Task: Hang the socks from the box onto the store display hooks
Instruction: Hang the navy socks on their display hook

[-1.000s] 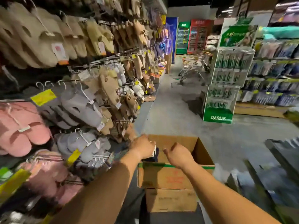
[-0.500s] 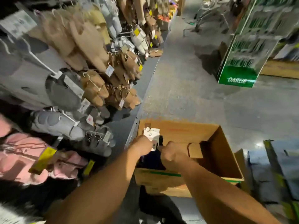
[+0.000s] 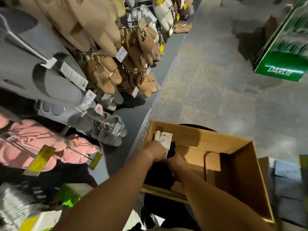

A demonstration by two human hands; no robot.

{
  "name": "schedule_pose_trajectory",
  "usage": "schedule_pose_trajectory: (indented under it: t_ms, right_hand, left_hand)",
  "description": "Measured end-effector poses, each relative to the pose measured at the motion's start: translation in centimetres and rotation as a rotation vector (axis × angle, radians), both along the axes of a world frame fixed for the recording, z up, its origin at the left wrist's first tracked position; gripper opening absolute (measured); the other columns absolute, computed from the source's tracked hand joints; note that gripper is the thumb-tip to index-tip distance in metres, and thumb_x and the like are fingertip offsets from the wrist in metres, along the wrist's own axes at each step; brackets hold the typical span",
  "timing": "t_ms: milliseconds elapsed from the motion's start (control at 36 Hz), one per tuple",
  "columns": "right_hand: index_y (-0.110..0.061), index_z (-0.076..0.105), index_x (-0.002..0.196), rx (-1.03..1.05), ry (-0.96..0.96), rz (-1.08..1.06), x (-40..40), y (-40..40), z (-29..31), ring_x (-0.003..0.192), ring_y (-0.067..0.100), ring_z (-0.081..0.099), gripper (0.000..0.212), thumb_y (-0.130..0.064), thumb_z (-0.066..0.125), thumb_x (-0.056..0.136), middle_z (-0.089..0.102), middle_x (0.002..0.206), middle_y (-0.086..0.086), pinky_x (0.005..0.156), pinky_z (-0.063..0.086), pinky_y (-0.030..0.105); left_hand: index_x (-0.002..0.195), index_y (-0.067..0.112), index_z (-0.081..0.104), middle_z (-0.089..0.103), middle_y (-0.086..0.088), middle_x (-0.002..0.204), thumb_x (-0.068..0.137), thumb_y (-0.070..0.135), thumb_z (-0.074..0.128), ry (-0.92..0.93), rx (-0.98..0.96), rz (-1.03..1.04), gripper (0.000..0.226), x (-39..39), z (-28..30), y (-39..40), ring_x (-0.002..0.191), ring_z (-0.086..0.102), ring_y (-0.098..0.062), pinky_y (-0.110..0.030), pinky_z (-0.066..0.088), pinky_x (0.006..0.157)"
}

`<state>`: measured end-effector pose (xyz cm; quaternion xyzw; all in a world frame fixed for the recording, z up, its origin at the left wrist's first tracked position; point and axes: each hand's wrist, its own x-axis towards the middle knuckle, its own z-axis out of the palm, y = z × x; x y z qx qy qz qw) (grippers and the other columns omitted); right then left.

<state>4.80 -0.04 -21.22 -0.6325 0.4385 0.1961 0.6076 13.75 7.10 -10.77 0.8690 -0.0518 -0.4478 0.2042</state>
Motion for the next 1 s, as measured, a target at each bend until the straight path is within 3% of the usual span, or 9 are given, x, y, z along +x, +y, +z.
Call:
schedule_pose_trajectory:
  t_ms: [139,389,528,639,694,750,833,889,1000]
  right_hand:
    - [-0.027,0.056,0.119,0.098,-0.033,-0.140,-0.1,-0.2,0.6,0.090,0.021,0.072,0.085,-0.043,0.089,0.042,0.073,0.102,-0.001,0.085,0.059,0.044]
    - [-0.016,0.062,0.118,0.164,-0.163,-0.221,-0.4,0.3,1.9,0.086,0.017,0.074,0.061,-0.020,0.090,0.064,0.075,0.101,0.004,0.062,0.057,0.024]
    - [-0.012,0.056,0.125,0.168,-0.260,-0.293,-1.3,-0.4,1.7,0.096,0.022,0.072,0.082,-0.022,0.093,0.053,0.072,0.110,0.006,0.084,0.060,0.041]
    - [-0.011,0.053,0.125,0.197,-0.407,-0.371,-1.6,-1.4,4.5,0.102,0.030,0.070,0.060,0.000,0.080,0.073,0.072,0.112,0.010,0.090,0.057,0.048]
    - [-0.007,0.054,0.125,0.205,-0.446,-0.402,-1.4,-1.9,6.1,0.103,0.032,0.070,0.058,-0.002,0.080,0.073,0.072,0.113,0.013,0.092,0.056,0.050]
    - [-0.003,0.055,0.126,0.192,-0.501,-0.424,-1.1,-2.2,8.2,0.101,0.030,0.071,0.060,-0.003,0.081,0.072,0.072,0.114,0.014,0.087,0.058,0.045]
    - [-0.010,0.059,0.109,0.115,-0.594,-0.408,-0.9,-2.7,12.5,0.092,0.024,0.072,0.033,0.008,0.068,0.083,0.073,0.105,0.010,0.080,0.059,0.037]
    - [-0.006,0.053,0.114,0.094,-0.625,-0.389,-0.8,-2.6,15.1,0.097,0.031,0.071,0.034,0.004,0.068,0.085,0.071,0.110,0.016,0.087,0.057,0.047]
    - [-0.005,0.048,0.124,0.163,-0.746,-0.429,-1.0,-0.6,18.5,0.103,0.035,0.070,0.044,-0.015,0.072,0.089,0.071,0.113,0.016,0.090,0.056,0.051]
  left_hand:
    - [0.149,0.011,0.045,0.064,-0.013,0.131,0.090,0.008,0.053,0.037,-0.028,-0.024,0.060,0.2,-1.3,0.4,0.113,0.062,-0.030,-0.034,0.052,0.097]
    - [0.134,0.021,0.056,0.067,-0.011,0.113,0.089,0.012,0.054,0.092,-0.128,0.061,0.046,-0.1,-0.6,1.2,0.099,0.065,-0.029,-0.029,0.047,0.067]
    - [0.122,0.020,0.056,0.064,-0.004,0.102,0.093,0.010,0.050,0.077,-0.201,0.075,0.031,-0.5,1.3,1.6,0.089,0.060,-0.022,-0.031,0.051,0.065]
    - [0.135,0.006,0.053,0.062,-0.019,0.128,0.103,0.010,0.045,0.067,-0.307,0.106,0.033,0.1,1.9,2.1,0.073,0.052,-0.010,-0.023,0.047,0.060]
    - [0.114,0.017,0.064,0.067,-0.014,0.119,0.099,0.026,0.060,0.074,-0.389,0.159,0.018,0.1,3.0,2.1,0.083,0.062,-0.015,-0.030,0.055,0.073]
    - [0.107,0.025,0.067,0.072,-0.004,0.118,0.078,0.057,0.073,0.095,-0.468,0.199,0.043,0.3,2.9,2.3,0.099,0.069,-0.016,-0.038,0.056,0.093]
    - [0.115,0.027,0.065,0.074,0.010,0.107,0.080,0.050,0.081,0.145,-0.624,0.222,0.045,-0.3,4.0,3.0,0.094,0.071,-0.003,-0.020,0.055,0.085]
    - [0.125,0.024,0.063,0.076,0.006,0.111,0.081,0.042,0.082,0.153,-0.744,0.286,0.051,-0.9,4.4,3.2,0.096,0.073,-0.006,-0.020,0.056,0.083]
    - [0.111,0.028,0.061,0.077,0.006,0.101,0.094,0.036,0.069,0.066,-0.948,0.468,0.020,-3.2,7.0,3.2,0.087,0.075,-0.007,-0.021,0.056,0.069]
